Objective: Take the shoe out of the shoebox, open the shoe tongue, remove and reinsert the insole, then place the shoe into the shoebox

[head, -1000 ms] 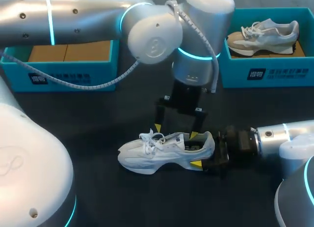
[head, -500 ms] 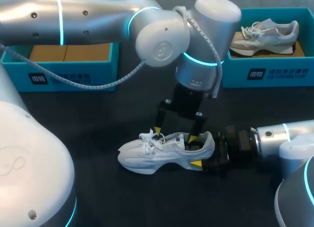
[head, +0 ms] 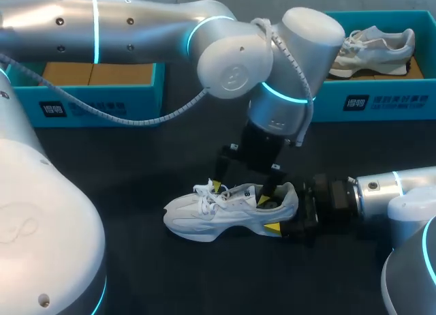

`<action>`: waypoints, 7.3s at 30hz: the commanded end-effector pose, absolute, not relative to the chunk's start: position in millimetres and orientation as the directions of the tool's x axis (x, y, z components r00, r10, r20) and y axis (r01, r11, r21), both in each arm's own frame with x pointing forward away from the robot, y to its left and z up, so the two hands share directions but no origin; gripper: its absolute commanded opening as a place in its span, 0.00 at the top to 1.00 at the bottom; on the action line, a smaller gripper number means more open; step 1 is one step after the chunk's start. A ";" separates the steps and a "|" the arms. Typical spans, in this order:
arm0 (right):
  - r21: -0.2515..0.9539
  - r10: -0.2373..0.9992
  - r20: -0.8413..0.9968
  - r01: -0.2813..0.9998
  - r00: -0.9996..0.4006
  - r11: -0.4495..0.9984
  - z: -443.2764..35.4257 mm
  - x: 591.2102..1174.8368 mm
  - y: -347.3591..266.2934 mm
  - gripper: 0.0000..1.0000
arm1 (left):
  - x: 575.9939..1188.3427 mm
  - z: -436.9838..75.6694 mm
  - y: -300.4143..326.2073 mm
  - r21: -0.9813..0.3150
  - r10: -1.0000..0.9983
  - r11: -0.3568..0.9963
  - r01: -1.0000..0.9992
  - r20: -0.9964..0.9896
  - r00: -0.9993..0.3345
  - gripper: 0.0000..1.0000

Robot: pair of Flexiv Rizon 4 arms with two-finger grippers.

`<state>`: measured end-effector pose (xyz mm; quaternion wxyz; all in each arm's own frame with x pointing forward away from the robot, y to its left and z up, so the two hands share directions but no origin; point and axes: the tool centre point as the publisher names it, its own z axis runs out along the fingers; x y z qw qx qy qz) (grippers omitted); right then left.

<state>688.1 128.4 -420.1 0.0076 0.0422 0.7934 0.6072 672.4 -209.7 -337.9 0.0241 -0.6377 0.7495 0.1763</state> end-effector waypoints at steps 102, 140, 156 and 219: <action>0.963 0.077 0.040 0.059 -0.996 0.264 -419.8 687.9 128.6 1.00 | 682.8 -335.8 -99.6 0.352 -0.989 0.018 -0.936 0.141 0.035 1.00; 0.963 0.077 0.040 0.059 -0.996 0.264 -419.8 687.9 128.6 1.00 | 688.2 -252.3 -105.8 0.183 -0.940 0.300 -0.936 0.225 -0.257 0.53; 0.963 0.077 0.040 0.059 -0.996 0.264 -419.8 687.9 128.6 1.00 | 688.5 -212.9 -122.9 0.115 -0.593 0.799 -0.590 0.313 -0.742 1.00; 0.963 0.077 0.040 0.059 -0.996 0.264 -419.8 687.9 128.6 1.00 | 653.3 -251.9 -184.4 -0.230 0.241 0.948 0.218 0.076 -0.968 1.00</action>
